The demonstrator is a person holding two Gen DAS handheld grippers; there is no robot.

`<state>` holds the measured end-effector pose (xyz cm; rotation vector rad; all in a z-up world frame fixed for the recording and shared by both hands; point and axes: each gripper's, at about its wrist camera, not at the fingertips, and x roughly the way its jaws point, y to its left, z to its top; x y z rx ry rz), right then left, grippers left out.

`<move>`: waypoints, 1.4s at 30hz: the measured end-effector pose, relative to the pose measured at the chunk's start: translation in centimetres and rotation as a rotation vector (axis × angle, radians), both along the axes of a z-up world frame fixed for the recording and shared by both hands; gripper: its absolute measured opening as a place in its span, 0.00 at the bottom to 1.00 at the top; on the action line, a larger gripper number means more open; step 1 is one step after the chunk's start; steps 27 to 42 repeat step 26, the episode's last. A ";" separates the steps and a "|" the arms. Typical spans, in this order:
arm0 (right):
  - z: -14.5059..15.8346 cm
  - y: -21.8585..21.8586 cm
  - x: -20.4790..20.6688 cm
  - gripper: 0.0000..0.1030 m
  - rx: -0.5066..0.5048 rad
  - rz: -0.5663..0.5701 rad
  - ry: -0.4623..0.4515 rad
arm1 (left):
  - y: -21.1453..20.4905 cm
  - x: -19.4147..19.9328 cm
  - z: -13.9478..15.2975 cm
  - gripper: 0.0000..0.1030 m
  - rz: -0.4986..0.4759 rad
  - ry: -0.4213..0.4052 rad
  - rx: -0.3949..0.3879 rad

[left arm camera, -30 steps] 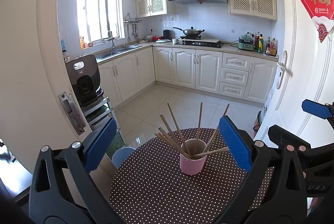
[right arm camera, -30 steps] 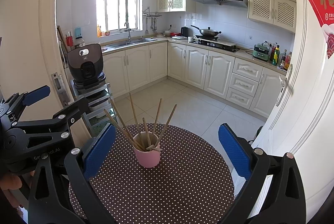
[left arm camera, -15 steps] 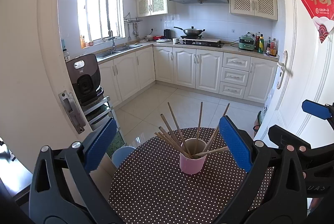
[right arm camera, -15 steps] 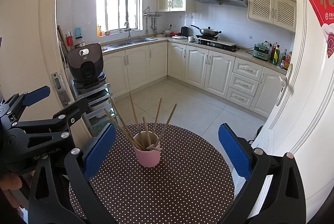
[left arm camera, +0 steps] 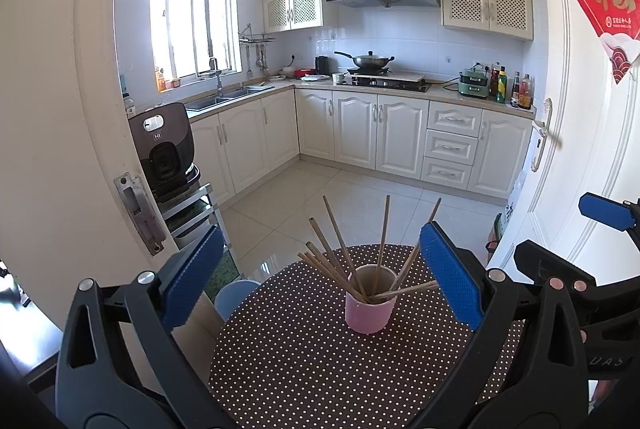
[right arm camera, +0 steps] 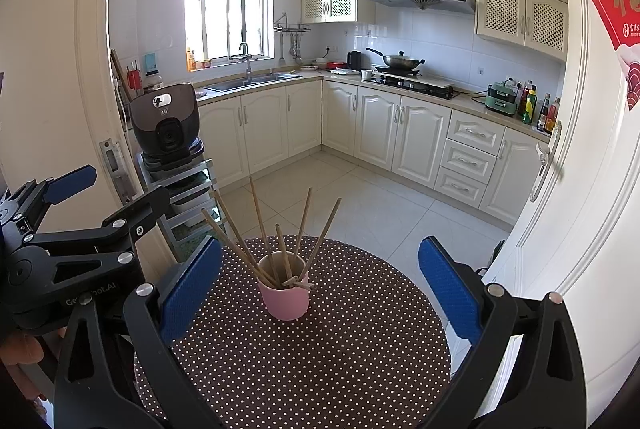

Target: Organize utensils

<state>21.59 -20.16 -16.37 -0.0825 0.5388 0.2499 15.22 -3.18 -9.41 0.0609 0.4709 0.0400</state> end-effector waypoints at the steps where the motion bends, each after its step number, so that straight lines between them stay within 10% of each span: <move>1: 0.0 0.0 0.0 0.92 0.001 0.000 0.001 | 0.0 0.0 0.0 0.94 0.001 -0.001 0.001; 42: -0.8 0.1 0.3 0.92 0.005 -0.009 0.042 | 0.1 0.8 -1.3 0.94 -0.013 0.084 -0.025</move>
